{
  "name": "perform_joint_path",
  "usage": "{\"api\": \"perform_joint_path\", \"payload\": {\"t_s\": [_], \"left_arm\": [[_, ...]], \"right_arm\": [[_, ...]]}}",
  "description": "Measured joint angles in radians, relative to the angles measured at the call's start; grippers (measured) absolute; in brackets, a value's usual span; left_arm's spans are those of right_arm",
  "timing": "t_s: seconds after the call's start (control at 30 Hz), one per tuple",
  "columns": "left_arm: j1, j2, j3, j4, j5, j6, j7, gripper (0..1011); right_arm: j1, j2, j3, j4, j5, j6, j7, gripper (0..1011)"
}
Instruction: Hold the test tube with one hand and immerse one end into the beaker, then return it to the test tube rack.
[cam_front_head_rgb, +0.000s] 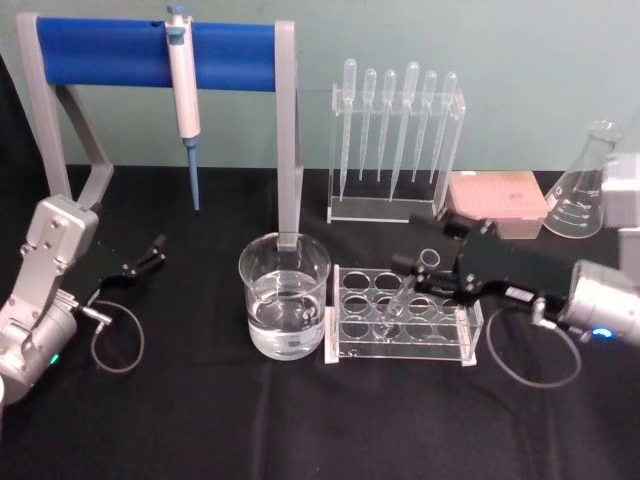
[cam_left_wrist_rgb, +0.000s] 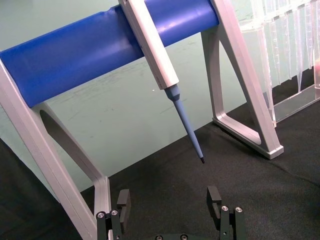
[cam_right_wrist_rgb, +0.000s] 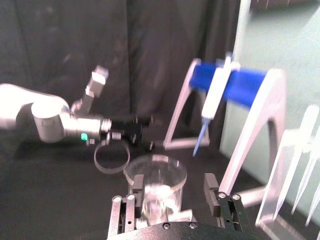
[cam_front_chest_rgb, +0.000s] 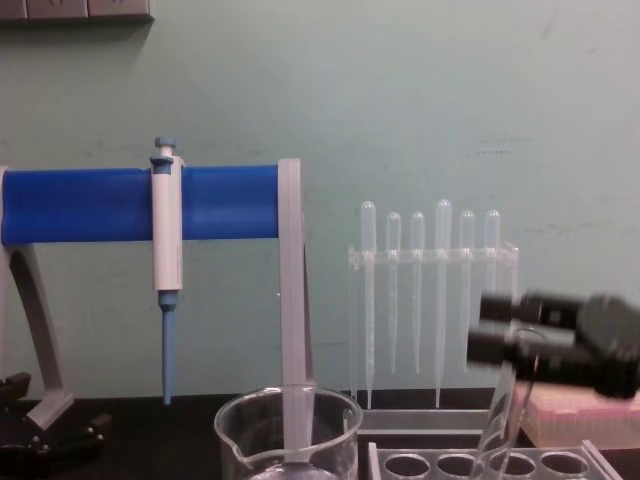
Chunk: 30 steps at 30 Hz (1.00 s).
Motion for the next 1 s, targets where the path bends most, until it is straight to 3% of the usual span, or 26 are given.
{"api": "perform_joint_path", "payload": {"t_s": [0.13, 0.3, 0.43, 0.53, 0.63, 0.77, 0.9, 1.0], "left_arm": [[0.0, 0.0, 0.0, 0.0, 0.0, 0.0, 0.0, 1000], [0.0, 0.0, 0.0, 0.0, 0.0, 0.0, 0.0, 1000], [0.0, 0.0, 0.0, 0.0, 0.0, 0.0, 0.0, 1000], [0.0, 0.0, 0.0, 0.0, 0.0, 0.0, 0.0, 1000], [0.0, 0.0, 0.0, 0.0, 0.0, 0.0, 0.0, 1000], [0.0, 0.0, 0.0, 0.0, 0.0, 0.0, 0.0, 1000], [0.0, 0.0, 0.0, 0.0, 0.0, 0.0, 0.0, 1000], [0.0, 0.0, 0.0, 0.0, 0.0, 0.0, 0.0, 1000]], "right_arm": [[-0.024, 0.01, 0.031, -0.047, 0.02, -0.019, -0.017, 861], [-0.082, 0.022, 0.096, -0.126, 0.035, -0.056, -0.082, 985], [-0.139, 0.017, 0.15, -0.17, 0.019, -0.088, -0.182, 1002], [-0.2, -0.002, 0.202, -0.196, -0.03, -0.101, -0.326, 1002], [-0.233, -0.02, 0.226, -0.202, -0.076, -0.102, -0.421, 1003], [-0.284, -0.069, 0.264, -0.189, -0.187, -0.123, -0.595, 1002], [-0.308, -0.11, 0.282, -0.162, -0.273, -0.13, -0.708, 1003], [-0.316, -0.135, 0.287, -0.139, -0.315, -0.129, -0.757, 1003]]}}
